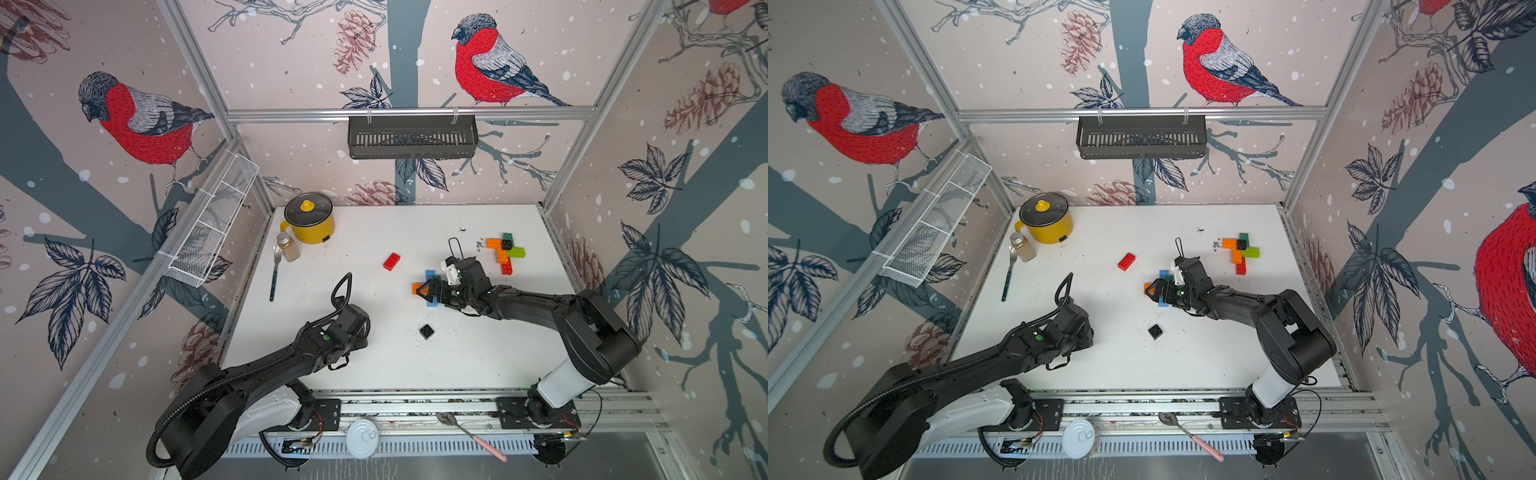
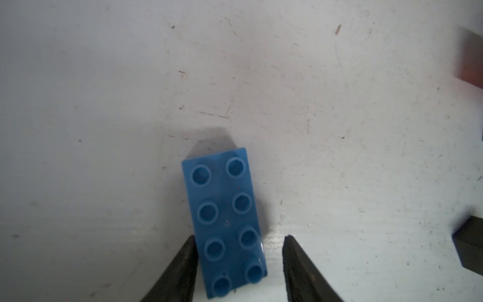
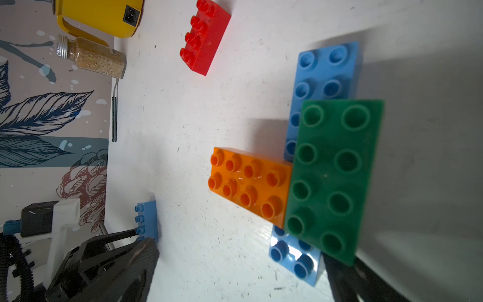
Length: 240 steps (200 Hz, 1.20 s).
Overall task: Assemble a small pinwheel with lego
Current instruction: Pick up the lego brick from the center of the board.
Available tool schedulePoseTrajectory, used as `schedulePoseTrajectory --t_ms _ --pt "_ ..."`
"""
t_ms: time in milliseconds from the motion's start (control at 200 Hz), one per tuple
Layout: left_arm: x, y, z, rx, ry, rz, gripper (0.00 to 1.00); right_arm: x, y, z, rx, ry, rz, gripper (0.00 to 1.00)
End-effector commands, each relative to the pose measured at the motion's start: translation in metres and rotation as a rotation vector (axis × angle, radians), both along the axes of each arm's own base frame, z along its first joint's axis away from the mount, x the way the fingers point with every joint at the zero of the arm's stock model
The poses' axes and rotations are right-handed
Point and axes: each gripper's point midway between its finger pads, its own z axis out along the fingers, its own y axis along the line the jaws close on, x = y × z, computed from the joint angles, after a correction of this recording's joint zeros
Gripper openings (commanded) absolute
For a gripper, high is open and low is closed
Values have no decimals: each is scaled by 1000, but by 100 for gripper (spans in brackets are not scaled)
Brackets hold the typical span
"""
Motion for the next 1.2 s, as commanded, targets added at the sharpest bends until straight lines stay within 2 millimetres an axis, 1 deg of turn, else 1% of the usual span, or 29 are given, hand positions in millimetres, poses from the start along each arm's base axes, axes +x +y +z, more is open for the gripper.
schedulePoseTrajectory --t_ms 0,95,265,350,500,735,905,1075,1196 --pt "-17 6 -10 16 80 2 52 1 9 7 29 -7 -1 99" --pt "-19 12 -14 43 94 24 52 0 10 5 35 -1 2 99" --pt "-20 20 -16 75 98 89 49 -1 13 7 39 -4 9 99" --pt "-21 24 -16 94 90 119 45 -2 12 9 37 -8 10 99" --pt "-24 28 -19 135 75 156 45 -5 9 13 32 -23 17 99" --pt "-27 28 -31 164 49 195 44 -14 0 16 26 -36 30 99" --pt "-30 27 -33 170 26 214 42 -21 -8 17 28 -40 31 99" --pt "-32 30 -36 179 15 219 40 -22 -18 19 31 -46 15 99" --pt "-35 34 -38 197 17 227 40 -22 -21 20 40 -48 15 99"
